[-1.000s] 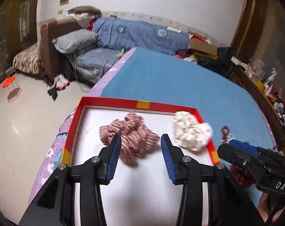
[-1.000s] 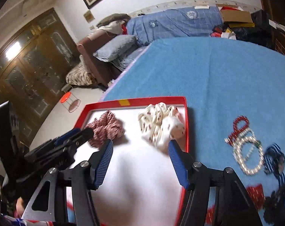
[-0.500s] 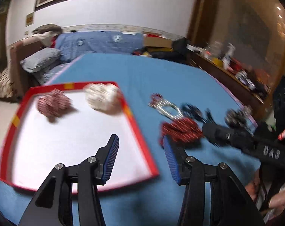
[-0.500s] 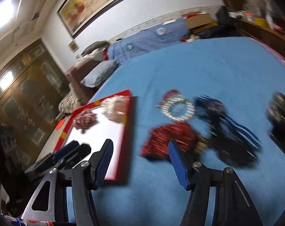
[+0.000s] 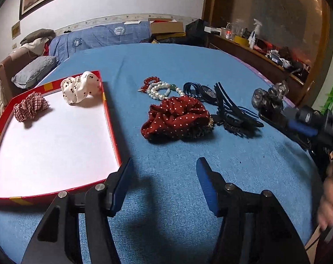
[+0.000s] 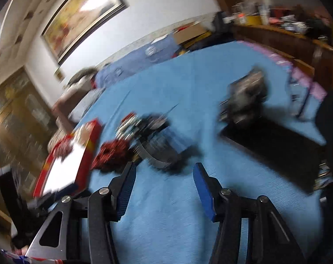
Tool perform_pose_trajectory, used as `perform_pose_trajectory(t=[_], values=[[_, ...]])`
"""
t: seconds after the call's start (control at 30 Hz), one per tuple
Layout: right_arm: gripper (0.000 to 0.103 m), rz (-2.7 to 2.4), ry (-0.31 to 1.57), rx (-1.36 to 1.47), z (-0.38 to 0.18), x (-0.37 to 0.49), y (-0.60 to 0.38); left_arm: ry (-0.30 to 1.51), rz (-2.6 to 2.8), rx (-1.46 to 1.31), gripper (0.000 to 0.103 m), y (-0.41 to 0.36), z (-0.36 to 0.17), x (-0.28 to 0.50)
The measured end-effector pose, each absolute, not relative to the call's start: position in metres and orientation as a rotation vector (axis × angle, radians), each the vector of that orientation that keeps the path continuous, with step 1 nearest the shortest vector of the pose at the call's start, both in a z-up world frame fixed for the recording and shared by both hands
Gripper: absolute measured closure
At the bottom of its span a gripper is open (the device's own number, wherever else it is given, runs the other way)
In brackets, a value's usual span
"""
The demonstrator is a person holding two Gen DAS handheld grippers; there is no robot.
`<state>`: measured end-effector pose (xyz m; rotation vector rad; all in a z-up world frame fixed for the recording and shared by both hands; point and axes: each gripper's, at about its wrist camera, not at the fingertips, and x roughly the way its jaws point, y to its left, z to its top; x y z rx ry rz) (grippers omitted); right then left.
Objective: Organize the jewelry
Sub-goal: 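Grasp the grey sheer scrunchie with the right gripper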
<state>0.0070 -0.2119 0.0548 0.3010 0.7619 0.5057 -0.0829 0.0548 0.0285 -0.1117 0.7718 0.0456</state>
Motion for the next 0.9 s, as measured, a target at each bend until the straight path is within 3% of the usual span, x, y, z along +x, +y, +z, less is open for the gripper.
perform_pose_trajectory(t=[0.03, 0.13, 0.37, 0.47, 0.57, 0.77, 0.9], values=[[0.045, 0.472, 0.744, 0.327, 0.061, 0.013, -0.224, 0.77, 0.045, -0.107, 0.045, 0.054, 0.029, -0.084], [0.031, 0.343, 0.751, 0.354, 0.072, 0.036, -0.249, 0.77, 0.045, -0.093, 0.045, 0.052, 0.029, -0.083], [0.029, 0.199, 0.856, 0.324, 0.061, 0.113, -0.252, 0.771, 0.041, -0.099, 0.045, 0.054, 0.029, -0.083], [0.083, 0.195, 0.92, 0.324, 0.046, 0.132, -0.248, 0.772, 0.04, -0.098, 0.045, 0.053, 0.028, -0.083], [0.089, 0.243, 0.868, 0.358, 0.047, 0.126, -0.245, 0.777, 0.039, -0.103, 0.045, 0.054, 0.027, -0.081], [0.09, 0.439, 0.57, 0.345, 0.083, 0.063, -0.221, 0.776, 0.048, -0.121, 0.045, 0.057, 0.027, -0.082], [0.09, 0.481, 0.551, 0.26, 0.081, 0.052, -0.202, 0.787, 0.033, -0.162, 0.045, 0.06, 0.032, -0.069]])
